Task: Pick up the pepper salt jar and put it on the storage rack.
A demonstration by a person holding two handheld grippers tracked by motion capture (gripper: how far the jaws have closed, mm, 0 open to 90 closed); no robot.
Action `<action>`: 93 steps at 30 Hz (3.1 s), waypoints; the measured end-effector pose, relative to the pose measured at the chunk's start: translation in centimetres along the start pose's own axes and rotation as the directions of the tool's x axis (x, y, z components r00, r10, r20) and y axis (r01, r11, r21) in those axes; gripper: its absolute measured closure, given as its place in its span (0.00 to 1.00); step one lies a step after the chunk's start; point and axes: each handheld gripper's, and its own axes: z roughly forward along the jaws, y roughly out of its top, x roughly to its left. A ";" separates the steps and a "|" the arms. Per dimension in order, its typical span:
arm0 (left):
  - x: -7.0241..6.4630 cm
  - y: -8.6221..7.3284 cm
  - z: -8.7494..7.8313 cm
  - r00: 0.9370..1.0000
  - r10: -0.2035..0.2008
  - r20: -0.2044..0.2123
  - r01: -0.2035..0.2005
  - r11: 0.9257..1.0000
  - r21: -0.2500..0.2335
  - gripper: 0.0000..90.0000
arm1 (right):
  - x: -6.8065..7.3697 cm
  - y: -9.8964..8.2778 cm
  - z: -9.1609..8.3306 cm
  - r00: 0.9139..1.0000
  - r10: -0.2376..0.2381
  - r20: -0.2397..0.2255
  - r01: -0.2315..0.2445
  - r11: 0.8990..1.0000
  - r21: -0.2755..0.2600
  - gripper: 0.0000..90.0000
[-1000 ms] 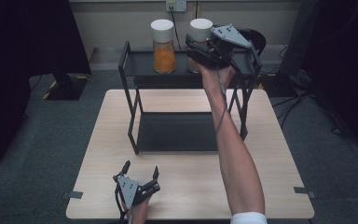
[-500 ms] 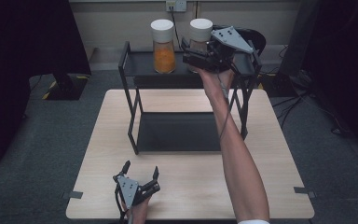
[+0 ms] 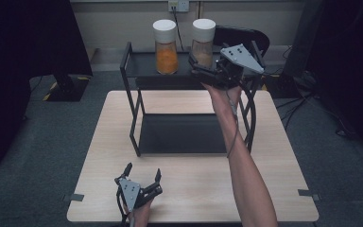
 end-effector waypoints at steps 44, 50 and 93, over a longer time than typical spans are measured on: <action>0.0 0.0 0.0 1.000 0.000 0.000 0.000 1.000 0.001 0.01 | 0.6 -6.4 -10.8 1.000 0.006 0.006 -0.006 0.999 -0.047 0.00; 0.0 0.0 0.0 1.000 0.000 0.000 0.000 1.000 0.001 0.01 | 1.1 -7.8 -11.9 1.000 -0.010 0.018 0.011 0.999 -0.045 0.00; 0.0 0.0 0.0 1.000 0.000 -0.001 0.000 1.000 0.001 0.01 | 2.5 -15.4 -19.2 0.990 0.000 0.141 0.001 1.000 -0.004 0.00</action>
